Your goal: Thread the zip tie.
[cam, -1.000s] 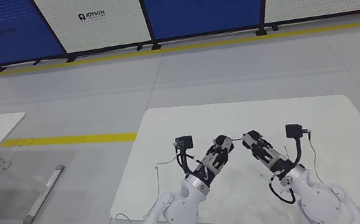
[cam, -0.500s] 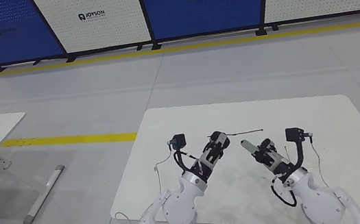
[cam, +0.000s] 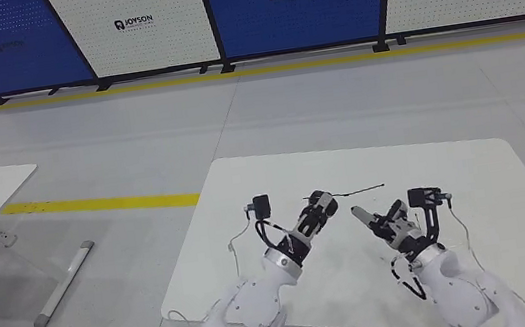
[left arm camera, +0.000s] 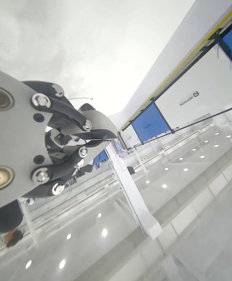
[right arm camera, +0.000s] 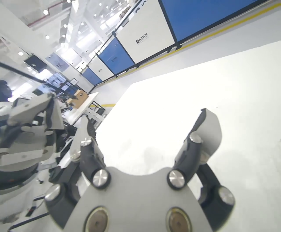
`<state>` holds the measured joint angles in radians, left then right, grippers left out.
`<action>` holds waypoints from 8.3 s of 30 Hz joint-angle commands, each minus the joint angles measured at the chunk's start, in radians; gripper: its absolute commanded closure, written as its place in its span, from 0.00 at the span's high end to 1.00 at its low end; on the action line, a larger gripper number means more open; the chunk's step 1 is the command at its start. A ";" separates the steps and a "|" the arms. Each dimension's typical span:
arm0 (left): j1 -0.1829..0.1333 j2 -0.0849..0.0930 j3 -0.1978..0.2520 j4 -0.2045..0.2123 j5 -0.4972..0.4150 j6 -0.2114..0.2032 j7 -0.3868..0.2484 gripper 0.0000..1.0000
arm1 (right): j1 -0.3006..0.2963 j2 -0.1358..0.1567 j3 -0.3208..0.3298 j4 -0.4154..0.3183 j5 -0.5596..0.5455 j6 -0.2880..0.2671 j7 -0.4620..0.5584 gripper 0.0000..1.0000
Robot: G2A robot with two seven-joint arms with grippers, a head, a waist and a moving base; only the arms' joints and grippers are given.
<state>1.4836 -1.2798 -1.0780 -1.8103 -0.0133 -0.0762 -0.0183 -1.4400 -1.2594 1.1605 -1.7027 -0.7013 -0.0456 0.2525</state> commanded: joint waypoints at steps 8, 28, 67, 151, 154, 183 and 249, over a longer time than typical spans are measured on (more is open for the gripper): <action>0.000 -0.001 0.003 0.002 -0.006 0.001 0.001 0.00 | 0.001 0.002 -0.003 0.004 -0.069 0.006 -0.025 1.00; -0.015 -0.007 0.021 0.017 0.005 0.004 0.022 0.00 | 0.014 -0.012 -0.033 0.026 -0.007 -0.021 -0.073 0.32; -0.031 -0.019 0.061 0.050 0.079 0.012 0.045 0.00 | 0.001 -0.016 -0.033 -0.027 0.001 -0.094 -0.064 0.23; 0.004 -0.021 0.071 0.031 0.219 -0.019 0.034 0.00 | -0.095 -0.002 0.059 -0.102 0.062 -0.196 -0.071 0.00; 0.006 -0.021 0.072 0.027 0.225 -0.021 0.032 0.00 | -0.089 -0.002 0.063 -0.095 0.097 -0.209 -0.050 0.00; -0.008 -0.022 0.080 0.041 0.270 0.019 0.041 0.25 | -0.094 0.000 0.056 -0.100 0.028 -0.187 -0.112 0.00; -0.013 -0.027 0.102 0.044 0.350 0.023 0.056 0.00 | -0.109 0.003 0.063 -0.132 0.041 -0.210 -0.123 0.00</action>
<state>1.4714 -1.3066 -0.9759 -1.7660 0.3364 -0.0531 0.0382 -1.5503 -1.2561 1.2239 -1.8342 -0.6586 -0.2551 0.1302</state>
